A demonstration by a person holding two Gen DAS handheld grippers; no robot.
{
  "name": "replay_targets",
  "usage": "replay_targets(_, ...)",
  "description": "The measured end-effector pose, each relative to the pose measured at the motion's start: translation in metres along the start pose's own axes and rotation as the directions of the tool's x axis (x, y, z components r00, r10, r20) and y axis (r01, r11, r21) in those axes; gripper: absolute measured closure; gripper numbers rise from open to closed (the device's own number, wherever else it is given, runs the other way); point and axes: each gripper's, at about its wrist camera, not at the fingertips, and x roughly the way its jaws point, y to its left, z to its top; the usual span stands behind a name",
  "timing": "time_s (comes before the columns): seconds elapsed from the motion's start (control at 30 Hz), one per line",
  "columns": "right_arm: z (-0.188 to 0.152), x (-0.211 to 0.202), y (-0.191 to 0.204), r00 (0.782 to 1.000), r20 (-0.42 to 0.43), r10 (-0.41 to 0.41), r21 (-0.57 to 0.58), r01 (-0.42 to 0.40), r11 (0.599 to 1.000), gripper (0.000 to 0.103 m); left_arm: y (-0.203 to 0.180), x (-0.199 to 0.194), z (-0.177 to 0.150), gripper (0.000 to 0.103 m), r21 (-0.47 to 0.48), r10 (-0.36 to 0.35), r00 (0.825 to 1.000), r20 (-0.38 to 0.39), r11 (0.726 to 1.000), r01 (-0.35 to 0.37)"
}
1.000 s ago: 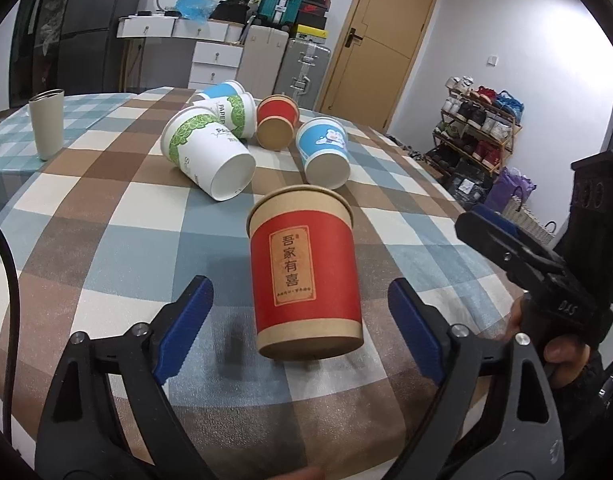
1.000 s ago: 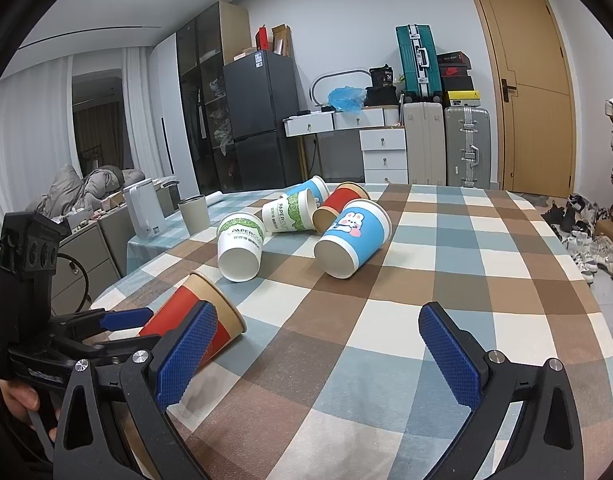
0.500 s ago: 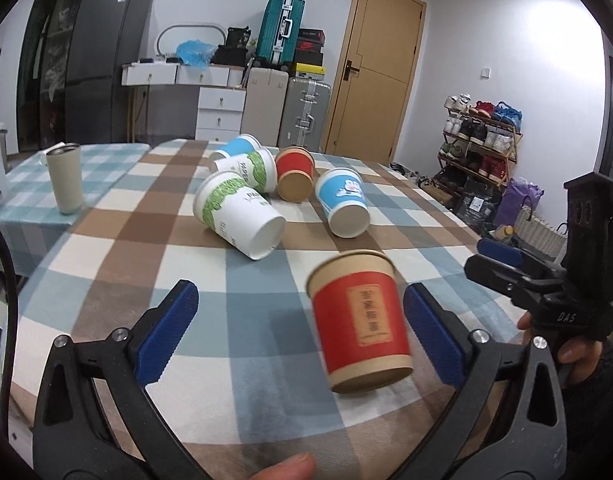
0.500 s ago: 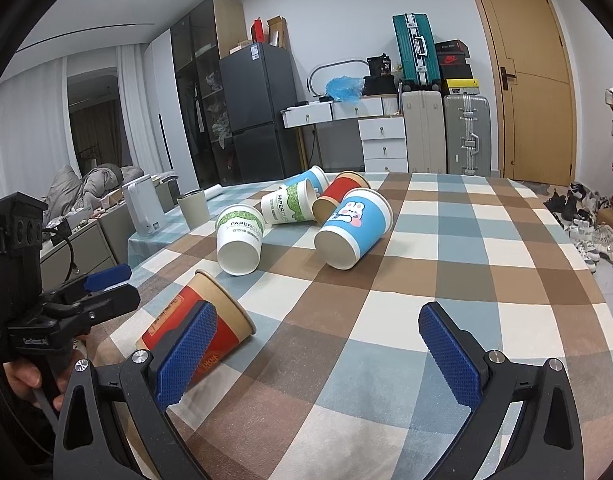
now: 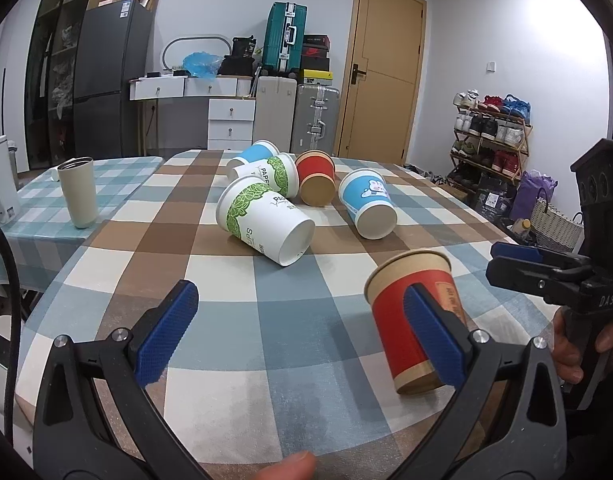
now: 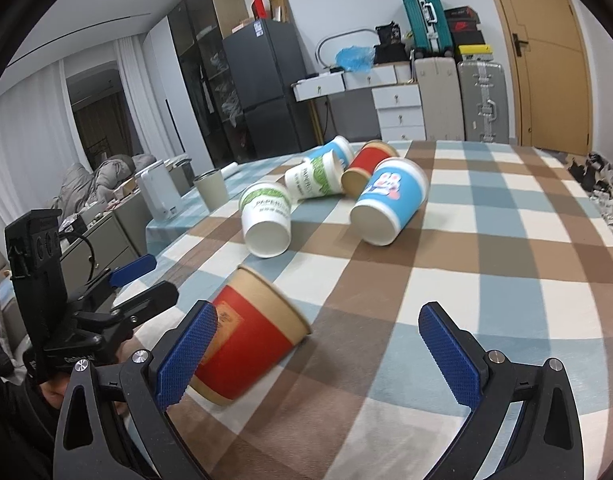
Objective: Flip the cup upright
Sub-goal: 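Open the left gripper and release the red cup onto the table, then grasp the red cup with the right gripper near its rim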
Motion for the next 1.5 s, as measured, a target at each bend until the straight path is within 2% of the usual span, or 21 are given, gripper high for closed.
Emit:
replay_targets(0.2,0.002,0.013,0.003,0.998,-0.068,-0.001,0.02,0.003,1.0,0.0,0.001,0.002,-0.001,0.001,0.0,0.006,1.0,-0.001,1.0,-0.006)
replay_targets(0.53,0.003,0.025,-0.003,0.987,-0.152,0.048,0.119,-0.03,0.992,0.0,0.005,0.004,-0.001,0.001,0.003,0.021,1.0,0.002,1.0,-0.021)
replay_targets(0.83,0.007,0.04,-0.008,0.972,-0.201,0.119,0.193,-0.08,0.978,0.0,0.002,0.004,-0.002,0.001,0.021,0.013,1.0,0.005,1.0,-0.014)
replay_targets(1.1,0.011,0.057,-0.01,0.946,-0.241,0.216,0.278,-0.146,0.95,0.001,0.003,0.004,-0.003,0.001,0.019,0.001,1.0,0.0,1.0,-0.001)
replay_targets(1.3,0.01,0.071,-0.013,0.911,-0.263,0.317,0.375,-0.206,0.904,0.01,0.003,0.004,-0.003,0.001,0.016,0.001,1.0,0.001,1.0,-0.001)
replay_targets(1.5,0.011,0.075,-0.016,0.898,-0.258,0.356,0.415,-0.23,0.88,0.022,0.003,0.005,-0.003,0.001,0.017,0.001,1.0,0.001,1.0,-0.001)
